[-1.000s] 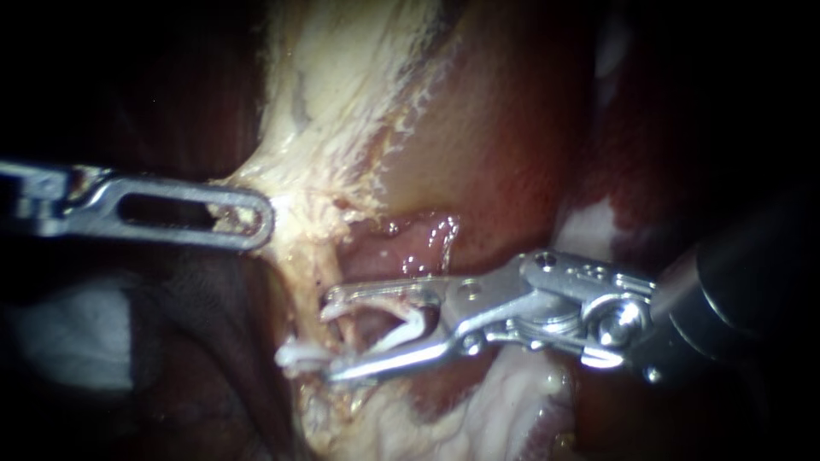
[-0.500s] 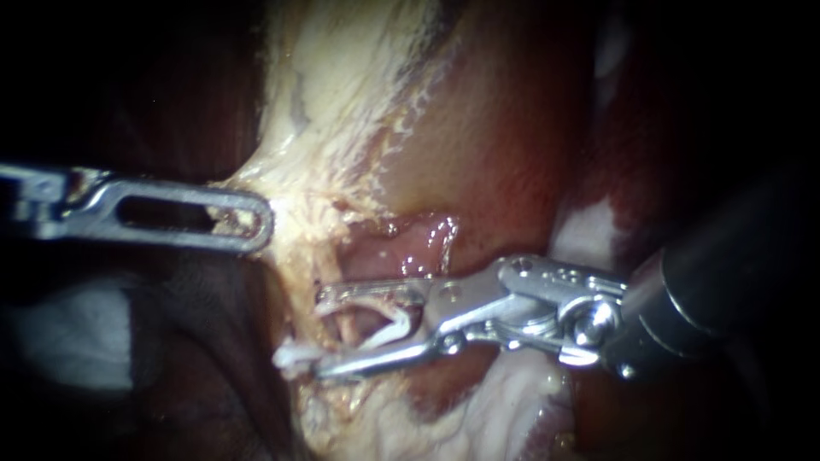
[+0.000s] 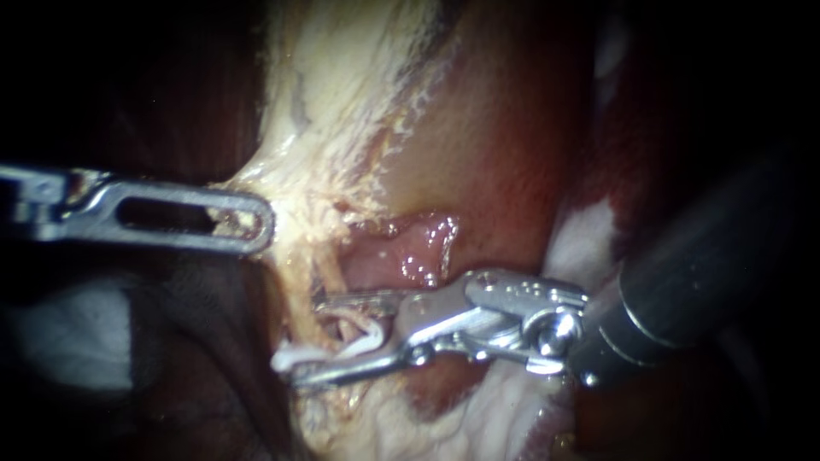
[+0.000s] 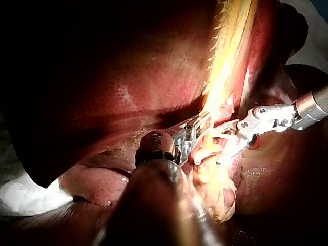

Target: Clipping third clip left tube

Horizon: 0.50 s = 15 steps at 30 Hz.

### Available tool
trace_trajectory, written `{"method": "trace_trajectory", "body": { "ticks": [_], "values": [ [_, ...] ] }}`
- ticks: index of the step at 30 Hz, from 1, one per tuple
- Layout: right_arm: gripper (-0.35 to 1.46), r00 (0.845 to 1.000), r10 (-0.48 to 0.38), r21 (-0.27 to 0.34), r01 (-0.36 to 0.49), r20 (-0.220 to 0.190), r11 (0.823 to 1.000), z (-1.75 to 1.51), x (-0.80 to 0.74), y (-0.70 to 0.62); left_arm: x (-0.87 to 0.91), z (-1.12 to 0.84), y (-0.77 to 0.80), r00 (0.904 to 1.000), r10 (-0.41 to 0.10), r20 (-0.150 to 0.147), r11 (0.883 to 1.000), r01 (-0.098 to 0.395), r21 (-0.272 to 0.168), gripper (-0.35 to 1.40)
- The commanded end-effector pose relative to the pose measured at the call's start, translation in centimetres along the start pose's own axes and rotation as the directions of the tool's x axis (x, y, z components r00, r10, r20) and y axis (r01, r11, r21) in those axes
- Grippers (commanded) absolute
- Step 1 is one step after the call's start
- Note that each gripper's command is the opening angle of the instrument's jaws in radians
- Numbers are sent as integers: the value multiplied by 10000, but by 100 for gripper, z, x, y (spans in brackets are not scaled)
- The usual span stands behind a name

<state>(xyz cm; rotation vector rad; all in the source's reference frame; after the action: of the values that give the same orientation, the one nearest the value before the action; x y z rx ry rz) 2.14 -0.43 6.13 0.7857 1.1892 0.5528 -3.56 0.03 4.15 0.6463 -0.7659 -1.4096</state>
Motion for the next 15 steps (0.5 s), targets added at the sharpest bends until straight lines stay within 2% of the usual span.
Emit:
{"method": "trace_trajectory", "body": {
  "ticks": [1, 4, 8, 15],
  "values": [
    [58, 10000, -1, -1, 1, 3, 10000, 0, 0, 0, 0, 0, 0, 10000, -2, 2, 10000, 2, -5, -35],
    [58, 10000, 8, 222, -10, 72, 9998, 2, 2, 0, 0, 1, -1, 10000, -4, 4, 10000, 4, -7, -35],
    [58, 9998, 16, 868, -1, -173, 9962, 3, 4, -6, 0, 1, -1, 10000, -4, 4, 10000, 4, -7, -35],
    [58, 9986, 152, 1978, -48, -513, 9802, 8, 11, -21, 0, 1, -1, 10000, -4, 4, 10000, 4, -7, -35]
  ]
}}
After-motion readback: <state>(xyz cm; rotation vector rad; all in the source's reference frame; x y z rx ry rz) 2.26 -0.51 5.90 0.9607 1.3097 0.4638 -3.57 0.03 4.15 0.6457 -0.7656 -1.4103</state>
